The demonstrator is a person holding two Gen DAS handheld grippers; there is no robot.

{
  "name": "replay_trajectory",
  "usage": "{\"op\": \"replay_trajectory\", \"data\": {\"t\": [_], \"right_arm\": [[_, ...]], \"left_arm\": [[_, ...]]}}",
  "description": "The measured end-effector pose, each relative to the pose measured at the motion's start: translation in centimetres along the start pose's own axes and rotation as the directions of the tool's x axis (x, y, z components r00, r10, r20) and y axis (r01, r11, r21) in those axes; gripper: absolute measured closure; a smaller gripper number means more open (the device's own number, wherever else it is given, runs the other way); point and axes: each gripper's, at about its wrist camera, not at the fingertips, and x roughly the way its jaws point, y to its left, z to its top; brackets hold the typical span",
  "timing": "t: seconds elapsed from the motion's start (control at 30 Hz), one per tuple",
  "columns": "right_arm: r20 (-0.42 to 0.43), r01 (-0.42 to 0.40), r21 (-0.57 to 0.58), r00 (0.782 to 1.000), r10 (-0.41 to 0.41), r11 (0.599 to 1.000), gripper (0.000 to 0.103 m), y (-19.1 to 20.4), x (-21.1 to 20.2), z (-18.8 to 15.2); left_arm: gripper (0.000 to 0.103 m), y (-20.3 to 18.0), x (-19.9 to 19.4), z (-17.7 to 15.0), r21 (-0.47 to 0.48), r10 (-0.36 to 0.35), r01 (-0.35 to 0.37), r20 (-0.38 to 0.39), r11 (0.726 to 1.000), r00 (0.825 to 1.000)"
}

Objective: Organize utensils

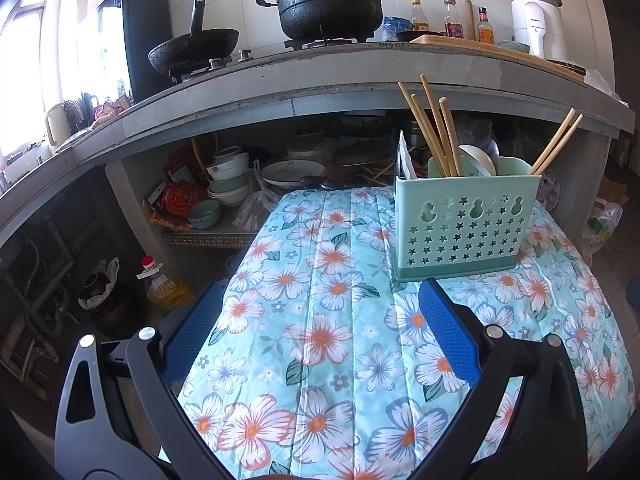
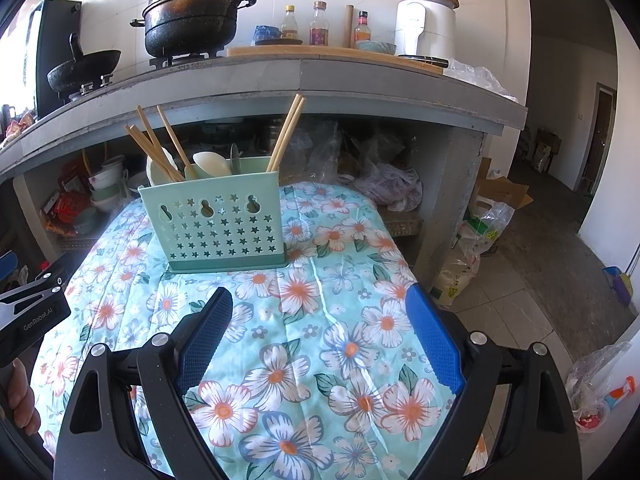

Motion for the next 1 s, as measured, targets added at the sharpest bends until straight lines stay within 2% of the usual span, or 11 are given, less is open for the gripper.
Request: {"op": "replay_trajectory", "data": {"t": [1.0], "right_arm": [[-0.005,0.0,-0.002,1.0,0.0,1.0,0.017,0.07,0.02,-0.01]], "left_arm": [[0.009,0.04,0.07,-0.16,0.004,-0.003,0.003,-0.004,1.0,1.0]]}}
